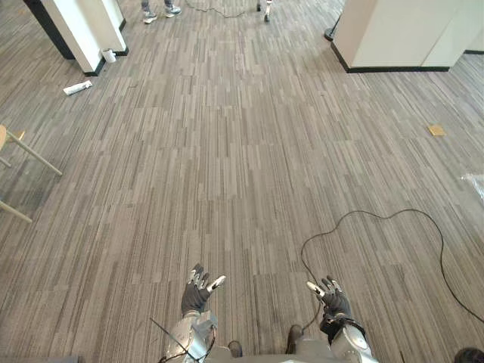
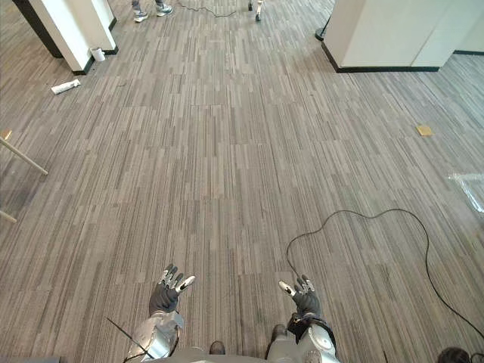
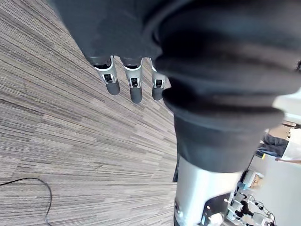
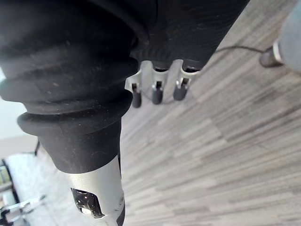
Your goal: Organize washtable
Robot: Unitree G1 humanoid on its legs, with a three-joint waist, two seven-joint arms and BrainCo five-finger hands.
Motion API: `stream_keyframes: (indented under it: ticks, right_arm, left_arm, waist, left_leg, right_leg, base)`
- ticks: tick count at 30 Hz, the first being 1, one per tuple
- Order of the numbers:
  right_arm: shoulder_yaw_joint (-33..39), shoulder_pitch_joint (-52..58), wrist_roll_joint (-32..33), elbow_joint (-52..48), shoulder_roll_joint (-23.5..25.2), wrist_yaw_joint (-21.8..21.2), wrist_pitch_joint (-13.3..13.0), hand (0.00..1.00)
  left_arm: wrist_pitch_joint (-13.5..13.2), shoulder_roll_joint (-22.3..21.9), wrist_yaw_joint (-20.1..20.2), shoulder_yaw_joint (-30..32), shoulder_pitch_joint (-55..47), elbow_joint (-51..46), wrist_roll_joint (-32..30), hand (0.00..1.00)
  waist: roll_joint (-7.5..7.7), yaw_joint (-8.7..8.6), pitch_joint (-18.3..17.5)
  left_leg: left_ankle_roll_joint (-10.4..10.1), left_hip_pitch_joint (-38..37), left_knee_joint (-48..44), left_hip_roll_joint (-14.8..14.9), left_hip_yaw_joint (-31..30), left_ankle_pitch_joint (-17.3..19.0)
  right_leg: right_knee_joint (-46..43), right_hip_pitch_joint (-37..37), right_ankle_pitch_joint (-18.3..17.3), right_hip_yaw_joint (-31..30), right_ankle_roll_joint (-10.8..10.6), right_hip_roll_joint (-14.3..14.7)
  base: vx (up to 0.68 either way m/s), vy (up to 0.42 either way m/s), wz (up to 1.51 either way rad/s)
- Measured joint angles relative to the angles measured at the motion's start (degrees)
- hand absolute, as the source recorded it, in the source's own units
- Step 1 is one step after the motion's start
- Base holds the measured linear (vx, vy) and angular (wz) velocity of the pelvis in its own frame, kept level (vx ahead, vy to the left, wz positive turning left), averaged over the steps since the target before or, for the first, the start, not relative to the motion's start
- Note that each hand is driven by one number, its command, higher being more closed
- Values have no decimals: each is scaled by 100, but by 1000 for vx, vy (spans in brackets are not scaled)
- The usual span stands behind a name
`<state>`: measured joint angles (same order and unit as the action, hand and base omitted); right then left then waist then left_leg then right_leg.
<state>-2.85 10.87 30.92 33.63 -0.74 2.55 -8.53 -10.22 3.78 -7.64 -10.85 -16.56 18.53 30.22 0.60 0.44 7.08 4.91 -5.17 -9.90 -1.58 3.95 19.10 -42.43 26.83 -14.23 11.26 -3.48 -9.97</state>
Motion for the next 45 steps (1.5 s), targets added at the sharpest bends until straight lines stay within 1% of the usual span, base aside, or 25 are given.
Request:
stream_keyframes:
  ticks: [3, 5, 7, 8, 9, 10, 11, 13, 15, 17, 20, 21, 22, 25, 26, 28, 30, 34, 36, 39, 40, 42, 43, 44, 45]
  right_arm:
    - [49, 26, 8, -148, 0, -3, -7, 0]
    - [12, 22, -5, -269, 24, -9, -7, 0]
    - [-21, 39, -14, -317, 29, -44, -3, 0]
    - [41, -76, -14, -353, -19, -72, -10, 0]
    - [87, -193, -5, -359, -88, -80, -5, 0]
    - [83, -238, -1, -359, -167, -118, 0, 0]
    - [-16, -224, 1, -351, -264, -161, 5, 0]
    - [-11, -259, 223, -345, -244, -134, -6, 0]
    - [-11, -401, 298, -296, -166, -130, -14, 0]
    - [-12, -563, 420, -277, -176, -129, -37, 0]
    - [-25, -765, 501, -48, -231, -130, -45, 0]
    - [-38, -758, 497, 20, -216, -131, -42, 0]
    - [-7, -766, 495, 264, -86, -120, -8, 0]
    - [-30, -602, 433, 307, 36, -166, 17, 0]
    - [-13, -511, 416, 295, 89, -185, 16, 0]
    - [2, -475, 391, 292, 90, -216, 15, 0]
    - [-32, -382, 392, 293, 105, -274, 17, 0]
    - [-46, 27, 410, -56, 99, -306, 14, 0]
    - [-19, 176, 467, -190, 78, -400, 18, 0]
    - [-26, 163, 690, -252, 42, -414, 14, 0]
    - [-56, 180, 760, -227, 15, -426, 21, 0]
    - [-55, 67, 861, -102, -42, -544, 30, 0]
    - [-164, -182, 918, -89, -197, -638, 43, 0]
    - [-380, -315, 943, -76, -378, -662, 76, 0]
    - [-397, -375, 964, -53, -422, -646, 91, 0]
  left_arm:
    - [-11, 42, 26, -79, 380, 1, -1, 0]
    - [-13, 39, 98, -82, 519, 5, 0, 0]
    - [-13, -26, 144, -83, 464, 50, 2, 0]
    - [9, -167, 145, -76, 492, 153, 8, 0]
    - [42, -269, 150, -77, 512, 159, 9, 0]
    - [66, -349, 153, -31, 510, 161, 9, 0]
    - [79, -423, 174, 46, 418, 163, 9, 0]
    - [88, -524, 261, 142, 299, 147, 74, 0]
    - [91, -444, 262, 237, 171, 44, 74, 0]
    - [90, -414, 265, 266, 13, -144, 73, 0]
    - [98, -481, 270, 249, -123, -270, 89, 0]
    - [100, -504, 272, 255, -221, -278, 140, 0]
    - [111, -471, 264, 306, -171, -244, 175, 0]
    - [82, -566, 279, 475, -273, -683, 250, 0]
    - [98, -541, 277, 488, -322, -666, 288, 0]
    - [104, -512, 280, 489, -318, -612, 291, 0]
    - [114, -418, 273, 608, -303, -425, 294, 0]
    - [94, -325, 266, 642, -307, -305, 282, 0]
    - [97, -278, 272, 576, -234, -140, 266, 0]
    - [104, -185, 274, 422, -237, 77, 259, 0]
    - [102, -159, 276, 412, -258, 132, 254, 0]
    - [101, -263, 270, 381, -260, 271, 262, 0]
    - [100, -409, 270, 440, -251, 292, 265, 0]
    - [94, -593, 264, 501, -272, 325, 286, 0]
    - [94, -638, 271, 504, -256, 326, 297, 0]
  waist:
    - [-101, -235, 277]
    - [-61, -322, 325]
    - [-86, -301, 320]
    - [-363, -270, 341]
    - [-539, -271, 363]
    - [-588, -266, 402]
    - [-655, -233, 426]
    - [-783, -83, 550]
    - [-477, 164, 645]
    - [-291, 232, 709]
    - [-250, 444, 715]
    - [-355, 524, 638]
    - [-75, 488, 616]
    - [156, 520, 420]
    - [348, 493, 298]
    - [417, 460, 279]
    - [354, 329, 318]
    - [95, 21, 368]
    - [113, -149, 388]
    - [105, -260, 376]
    - [84, -230, 342]
    - [-126, -150, 203]
    - [-486, -86, 310]
    - [-835, 69, 335]
    - [-968, 114, 354]
  left_leg:
    - [-128, -498, 253, 264, -294, 245]
    - [-425, -985, 413, 374, -358, 382]
    - [-916, -1214, -95, 454, -361, 652]
    - [-1122, -1022, -989, 725, -258, 597]
    - [-1545, -590, -1957, 939, -120, 111]
    - [-1391, -184, -2860, 995, -33, -982]
    - [-1504, 81, -3535, 1131, 33, -2388]
    - [-1171, 975, -5846, 1666, 234, -1864]
    - [-709, 1595, -6152, 1554, 522, -1204]
    - [-706, 2459, -5576, 1431, 586, -770]
    - [-902, 3155, -2368, 1104, 411, -939]
    - [-867, 3152, -1330, 1081, 241, -1979]
    - [-597, 3087, -1537, 831, 401, -1881]
    - [-258, 3012, -2394, 635, 563, -931]
    - [-123, 2713, -2381, 420, 754, -633]
    - [9, 2219, -2208, 231, 889, -366]
    - [71, 1073, -1403, -30, 869, -276]
    - [58, -284, -253, -31, 474, -215]
    - [0, -707, -51, 6, 219, -7]
    - [-157, -1365, 225, 240, 67, 230]
    - [-272, -1540, 104, 271, -43, 293]
    - [-492, -1210, -1087, 579, -50, 241]
    - [-1436, -353, -3316, 975, -15, -898]
    - [-1871, 401, -5130, 1484, 122, -1838]
    - [-1789, 658, -5711, 1689, 252, -1788]
  right_leg:
    - [1227, 494, 422, 362, -26, 356]
    - [2502, 662, 1188, 790, 78, 486]
    - [2545, 720, 2026, 787, 783, 632]
    - [1986, 710, 2071, 851, 946, 695]
    - [1783, 593, 1714, 935, 957, 737]
    - [1749, 319, 1458, 954, 901, 762]
    - [1975, -176, 1268, 879, 800, 872]
    - [2871, -1745, 1081, 739, 823, 1258]
    - [3354, -2645, 950, 350, 820, 1158]
    - [3726, -3305, 824, 241, 712, 974]
    - [3870, -3957, 361, 92, 83, 557]
    - [3901, -4294, 40, -12, -204, 437]
    - [3929, -4473, -30, -52, -312, 163]
    - [2551, -4058, 367, -393, -458, -259]
    - [1361, -3621, 604, -564, -195, -574]
    - [-264, -2982, 1336, -667, 34, -931]
    - [-2440, -2081, 1064, -527, 237, -1050]
    - [-2411, -944, 310, 236, 272, -428]
    - [-1211, -231, 98, 627, 208, -337]
    - [1889, -44, 818, 1268, 176, -125]
    - [2279, -64, 1464, 1153, 545, 31]
    - [1801, -64, 1791, 1212, 975, 192]
    - [1501, -329, 1191, 1113, 984, 475]
    - [1867, -877, 1062, 1000, 996, 929]
    - [2090, -1194, 1047, 915, 1007, 1112]
  base:
    - [524, -22, 55]
    - [794, -138, 58]
    - [814, -171, 36]
    - [698, -127, 27]
    - [897, -186, 25]
    - [743, -200, 19]
    - [1127, -273, 4]
    - [1062, -205, -12]
    - [789, -55, -40]
    - [769, 35, -39]
    - [759, 189, -65]
    - [805, 305, -38]
    - [795, 283, -18]
    - [811, 318, -9]
    - [861, 353, -9]
    - [662, 236, -9]
    - [601, 162, -1]
    - [535, 42, 37]
    - [593, -102, 67]
    - [711, -197, 58]
    - [759, -241, 51]
    - [847, -278, -9]
    - [1200, -335, -90]
    - [1038, -235, -96]
    - [885, -117, -102]
